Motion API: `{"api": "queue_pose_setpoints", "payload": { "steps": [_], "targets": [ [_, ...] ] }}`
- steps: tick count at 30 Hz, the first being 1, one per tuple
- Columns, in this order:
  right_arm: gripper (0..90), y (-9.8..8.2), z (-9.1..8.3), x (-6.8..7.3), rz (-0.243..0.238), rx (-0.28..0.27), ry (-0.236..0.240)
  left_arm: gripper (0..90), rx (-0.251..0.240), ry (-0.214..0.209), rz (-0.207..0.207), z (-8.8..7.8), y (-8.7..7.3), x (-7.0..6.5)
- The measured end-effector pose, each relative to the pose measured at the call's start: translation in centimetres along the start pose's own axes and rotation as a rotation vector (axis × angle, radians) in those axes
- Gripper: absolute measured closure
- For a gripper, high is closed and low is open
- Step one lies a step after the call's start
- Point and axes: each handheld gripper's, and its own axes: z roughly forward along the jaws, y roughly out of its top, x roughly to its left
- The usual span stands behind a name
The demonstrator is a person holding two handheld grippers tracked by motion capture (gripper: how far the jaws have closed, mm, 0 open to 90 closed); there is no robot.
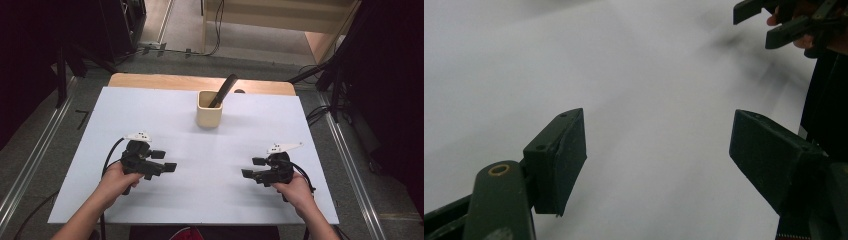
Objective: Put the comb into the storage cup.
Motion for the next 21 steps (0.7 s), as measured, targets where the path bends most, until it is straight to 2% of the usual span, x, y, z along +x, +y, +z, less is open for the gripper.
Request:
{"api": "queue_pose_setpoints", "payload": {
  "steps": [10, 16, 21],
  "targets": [
    [24.1, -0.1, 0.0, -0.1, 0.006, -0.003, -0.005, 23.9, 0.015, 0.047, 0.014, -1.3, -1.7, -0.1],
    [24.1, -0.2, -0.1, -0.2, 0.007, -0.006, -0.007, 23.9, 0.010, 0.057, 0.013, -1.9, -2.3, 0.1],
    [24.1, -0.3, -0.2, -0.2, 0.001, -0.006, -0.015, 23.9, 0.020, 0.086, 0.018, -2.4, -2.8, 0.3]
  ]
}}
